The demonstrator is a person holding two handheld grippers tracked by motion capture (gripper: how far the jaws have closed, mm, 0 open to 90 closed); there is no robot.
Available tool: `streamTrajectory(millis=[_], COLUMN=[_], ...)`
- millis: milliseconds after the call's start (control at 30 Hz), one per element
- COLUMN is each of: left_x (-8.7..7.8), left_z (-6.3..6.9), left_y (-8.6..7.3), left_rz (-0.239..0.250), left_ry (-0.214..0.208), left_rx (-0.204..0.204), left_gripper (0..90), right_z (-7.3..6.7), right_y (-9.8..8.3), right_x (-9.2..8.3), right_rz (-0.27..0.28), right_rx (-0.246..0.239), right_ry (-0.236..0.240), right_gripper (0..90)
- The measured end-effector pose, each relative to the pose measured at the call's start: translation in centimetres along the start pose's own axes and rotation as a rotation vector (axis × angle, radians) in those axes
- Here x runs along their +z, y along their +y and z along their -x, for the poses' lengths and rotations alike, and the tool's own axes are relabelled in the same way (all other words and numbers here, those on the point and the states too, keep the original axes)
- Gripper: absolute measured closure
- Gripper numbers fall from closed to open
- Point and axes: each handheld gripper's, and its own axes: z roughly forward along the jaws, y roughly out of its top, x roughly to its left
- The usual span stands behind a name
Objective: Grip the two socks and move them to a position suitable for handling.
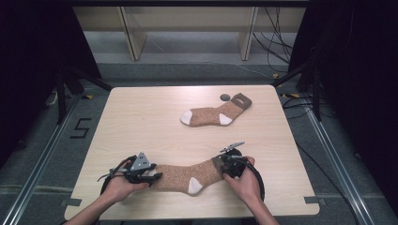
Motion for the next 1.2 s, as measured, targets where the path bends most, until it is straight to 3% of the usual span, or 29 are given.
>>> streamTrajectory(millis=[133,200,267,300,333,367,400,433,500,533,567,633,667,833,1200], left_x=[0.6,0.6,0.7,0.5,0.3,0.0,-0.4,-0.8,-1.8,-1.8,-2.4,-2.6,-2.7,-3.1,-2.8], left_z=[-0.5,-0.6,-0.6,-0.7,-0.8,-1.0,-1.0,-1.1,-0.8,-0.8,-0.6,-0.4,-0.3,0.2,0.5], left_y=[0.5,0.6,0.6,0.6,0.6,0.7,0.7,0.8,0.8,0.8,0.6,0.4,0.2,-0.3,-0.6], left_rz=[0.002,0.007,0.047,0.069,0.093,0.117,0.137,0.154,0.218,0.218,0.222,0.229,0.228,0.221,0.217], left_ry=[0.016,0.023,0.039,0.048,0.059,0.077,0.094,0.103,0.104,0.104,0.101,0.093,0.09,0.082,0.075], left_rx=[-0.001,0.002,-0.04,-0.061,-0.08,-0.09,-0.094,-0.099,-0.12,-0.12,-0.11,-0.112,-0.115,-0.113,-0.114], left_gripper=[54.2,53.3,49.5,44.6,42.5,42.5,40.8,40.8,40.1,39.9,39.7,39.6,39.5,39.3,39.2], right_z=[0.2,0.5,1.2,2.2,2.8,2.8,4.0,4.0,5.5,5.5,6.5,6.9,7.6,8.8,10.5], right_y=[-0.2,0.0,0.8,2.0,2.8,2.8,4.5,4.5,7.1,7.1,8.6,9.3,10.5,12.7,15.1], right_x=[-0.3,-0.5,-1.0,-1.5,-1.7,-1.7,-1.7,-1.7,-0.8,-0.8,0.1,0.6,1.6,3.9,7.6], right_rz=[-0.015,-0.024,0.014,0.078,0.107,0.107,0.147,0.147,0.189,0.189,0.199,0.2,0.198,0.18,0.154], right_rx=[0.01,0.039,0.054,0.049,0.064,0.064,0.086,0.086,0.125,0.125,0.114,0.105,0.122,0.142,0.184], right_ry=[0.009,0.034,0.034,0.011,0.005,0.005,-0.025,-0.025,-0.051,-0.051,-0.065,-0.074,-0.081,-0.098,-0.132], right_gripper=[77.0,74.1,71.8,69.6,68.2,68.2,66.2,66.2,64.0,64.0,62.3,61.5,59.4,52.8,38.8])
